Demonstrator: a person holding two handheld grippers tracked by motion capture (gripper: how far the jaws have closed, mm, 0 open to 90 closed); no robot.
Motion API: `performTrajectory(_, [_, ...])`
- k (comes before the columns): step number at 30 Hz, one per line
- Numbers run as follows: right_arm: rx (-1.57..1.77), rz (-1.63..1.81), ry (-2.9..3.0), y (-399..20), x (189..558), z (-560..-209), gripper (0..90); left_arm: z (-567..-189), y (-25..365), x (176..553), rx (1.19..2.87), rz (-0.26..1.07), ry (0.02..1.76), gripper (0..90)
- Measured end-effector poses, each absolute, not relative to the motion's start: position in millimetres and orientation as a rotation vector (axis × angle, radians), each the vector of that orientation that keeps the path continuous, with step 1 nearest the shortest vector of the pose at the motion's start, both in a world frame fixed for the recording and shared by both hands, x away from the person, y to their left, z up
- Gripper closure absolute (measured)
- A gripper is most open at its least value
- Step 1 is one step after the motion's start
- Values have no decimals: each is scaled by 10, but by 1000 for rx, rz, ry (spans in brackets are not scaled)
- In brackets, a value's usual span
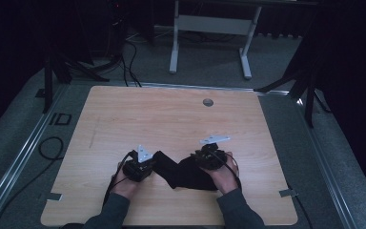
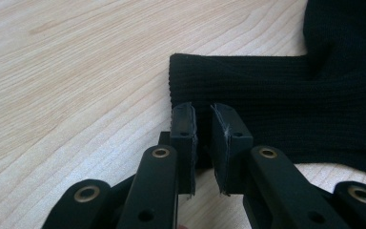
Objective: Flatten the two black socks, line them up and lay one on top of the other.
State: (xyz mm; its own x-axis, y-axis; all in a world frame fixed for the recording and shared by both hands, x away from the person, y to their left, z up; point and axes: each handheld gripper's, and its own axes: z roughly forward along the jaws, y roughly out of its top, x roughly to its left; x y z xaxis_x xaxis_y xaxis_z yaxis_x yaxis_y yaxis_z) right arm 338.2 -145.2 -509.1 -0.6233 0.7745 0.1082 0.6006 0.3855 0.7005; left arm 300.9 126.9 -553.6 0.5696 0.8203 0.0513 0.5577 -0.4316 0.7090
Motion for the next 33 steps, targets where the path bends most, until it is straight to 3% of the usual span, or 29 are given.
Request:
performTrajectory(9, [1355,1028,2312,-1855,3439,-5208,708,-5539,1265,3004,2148,524,1098,795])
performTrajectory(24, [1424,888,2298,-1866,3573,-5510,648,-5539,1256,2998,2148,527,1097,782])
performTrajectory(33, [1366,850,2297,-1814,3540,-5516,771,-5540,1254,2995,2147,527,1099,780])
